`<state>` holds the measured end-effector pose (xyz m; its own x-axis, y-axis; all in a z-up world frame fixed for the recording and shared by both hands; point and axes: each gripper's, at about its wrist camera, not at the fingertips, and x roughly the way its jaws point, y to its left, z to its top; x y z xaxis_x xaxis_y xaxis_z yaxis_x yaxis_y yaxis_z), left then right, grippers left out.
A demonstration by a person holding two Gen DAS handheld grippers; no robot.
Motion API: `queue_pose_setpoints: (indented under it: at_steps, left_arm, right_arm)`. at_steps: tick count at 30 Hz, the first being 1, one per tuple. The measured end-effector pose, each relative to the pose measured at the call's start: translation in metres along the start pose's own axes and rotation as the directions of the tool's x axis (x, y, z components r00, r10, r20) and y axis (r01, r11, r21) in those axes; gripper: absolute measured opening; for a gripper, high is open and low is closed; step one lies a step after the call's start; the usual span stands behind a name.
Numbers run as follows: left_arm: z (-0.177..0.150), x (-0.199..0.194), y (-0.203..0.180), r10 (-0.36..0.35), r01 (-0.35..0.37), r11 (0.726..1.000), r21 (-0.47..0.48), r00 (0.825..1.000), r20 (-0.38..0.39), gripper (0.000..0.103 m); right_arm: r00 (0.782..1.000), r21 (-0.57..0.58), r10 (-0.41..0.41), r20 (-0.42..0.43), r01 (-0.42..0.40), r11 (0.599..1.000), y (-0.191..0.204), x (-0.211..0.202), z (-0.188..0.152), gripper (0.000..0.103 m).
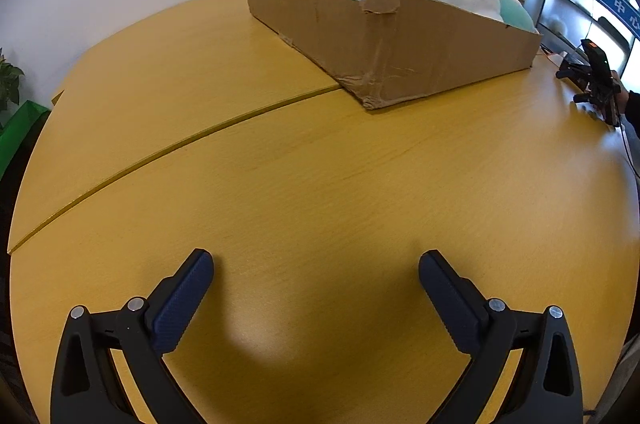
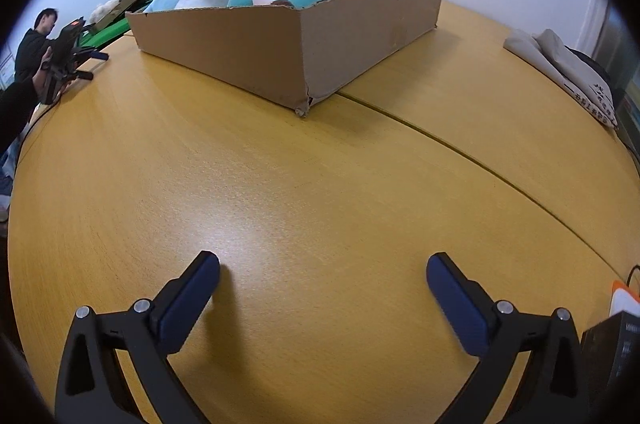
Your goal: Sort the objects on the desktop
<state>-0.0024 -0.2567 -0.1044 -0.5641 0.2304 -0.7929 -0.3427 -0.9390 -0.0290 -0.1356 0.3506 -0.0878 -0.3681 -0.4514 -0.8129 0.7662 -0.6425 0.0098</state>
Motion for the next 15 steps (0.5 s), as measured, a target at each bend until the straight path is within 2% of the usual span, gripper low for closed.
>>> queue_pose_setpoints:
  at_steps: [5, 15]
  left_arm:
    - [0.007, 0.003, 0.009, 0.022, -0.023, 0.999, -0.029, 1.0, -0.005, 0.103]
    - [-0.018, -0.013, 0.005, 0.024, -0.025, 0.999, -0.033, 1.0, -0.007, 0.103]
  right_arm:
    - [1.0, -0.01, 0.014, -0.007, -0.014, 1.0, -0.02, 0.002, 0.01, 0.103]
    - [1.0, -0.017, 0.012, 0.0, -0.012, 1.0, -0.023, 0.003, 0.011, 0.103]
